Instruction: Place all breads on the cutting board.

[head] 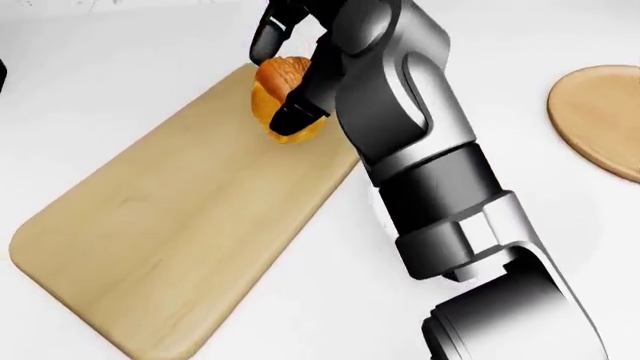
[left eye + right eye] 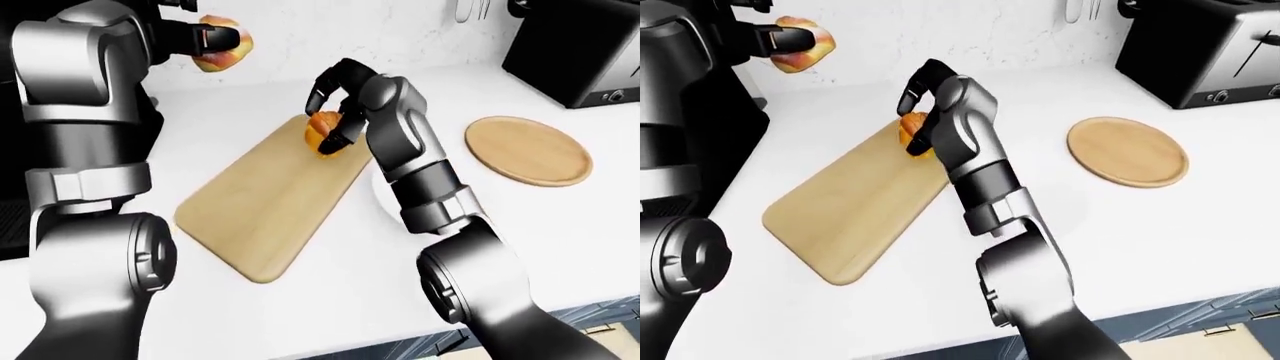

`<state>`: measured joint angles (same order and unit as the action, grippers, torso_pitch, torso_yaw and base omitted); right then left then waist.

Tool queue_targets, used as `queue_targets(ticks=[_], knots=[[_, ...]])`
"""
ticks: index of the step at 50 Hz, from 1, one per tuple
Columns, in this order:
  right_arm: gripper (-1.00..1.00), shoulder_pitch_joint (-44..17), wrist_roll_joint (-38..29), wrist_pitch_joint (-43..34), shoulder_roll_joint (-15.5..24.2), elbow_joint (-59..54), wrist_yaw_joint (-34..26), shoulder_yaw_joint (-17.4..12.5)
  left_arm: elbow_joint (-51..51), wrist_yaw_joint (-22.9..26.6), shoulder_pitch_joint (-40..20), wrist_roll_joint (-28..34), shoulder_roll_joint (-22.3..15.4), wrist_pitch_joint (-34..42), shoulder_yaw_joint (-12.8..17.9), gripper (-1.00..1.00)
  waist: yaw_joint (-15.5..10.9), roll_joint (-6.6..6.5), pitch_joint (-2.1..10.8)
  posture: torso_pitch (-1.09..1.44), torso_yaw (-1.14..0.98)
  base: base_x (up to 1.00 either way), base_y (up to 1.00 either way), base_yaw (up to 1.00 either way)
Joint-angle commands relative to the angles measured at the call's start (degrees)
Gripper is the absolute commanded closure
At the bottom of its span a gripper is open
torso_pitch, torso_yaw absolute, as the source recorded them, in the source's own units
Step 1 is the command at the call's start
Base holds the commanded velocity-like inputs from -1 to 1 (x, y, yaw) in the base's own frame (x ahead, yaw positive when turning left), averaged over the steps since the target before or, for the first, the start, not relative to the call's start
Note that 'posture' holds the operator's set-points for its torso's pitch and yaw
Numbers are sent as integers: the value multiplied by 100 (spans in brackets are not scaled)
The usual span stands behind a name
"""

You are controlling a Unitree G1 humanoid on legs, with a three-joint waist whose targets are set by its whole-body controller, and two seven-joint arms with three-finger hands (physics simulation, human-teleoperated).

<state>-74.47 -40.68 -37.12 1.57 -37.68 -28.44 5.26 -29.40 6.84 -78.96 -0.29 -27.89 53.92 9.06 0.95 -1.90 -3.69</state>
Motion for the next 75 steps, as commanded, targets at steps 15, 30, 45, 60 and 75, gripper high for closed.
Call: queue_targets(ticks=[15,30,45,60,75], knots=[[100,-803,-41,1156,-206,-876,979,-141,293,-36,-226,-47,-23,-90,58,100,9,-64,247,0,0,0,0,0],[100,-1267,-504,2353,-234,-2411,1822,-137,243,-52,-244,-96,-21,-135,55,100,13,-78,273,0,0,0,0,0],[100,-1256,-532,2617,-411,-2804,2007,-128,139,-65,-297,-144,-52,-199,71,100,31,-83,270,0,0,0,0,0],[100,-1076,-544,2723,-544,-2969,2111,-115,208,-82,-317,-176,-51,-133,59,100,40,-85,267,0,0,0,0,0],[-100,-1144,-564,2669,-550,-3017,2101,-117,134,-92,-387,-201,-69,-150,65,100,26,-92,265,0,0,0,0,0]])
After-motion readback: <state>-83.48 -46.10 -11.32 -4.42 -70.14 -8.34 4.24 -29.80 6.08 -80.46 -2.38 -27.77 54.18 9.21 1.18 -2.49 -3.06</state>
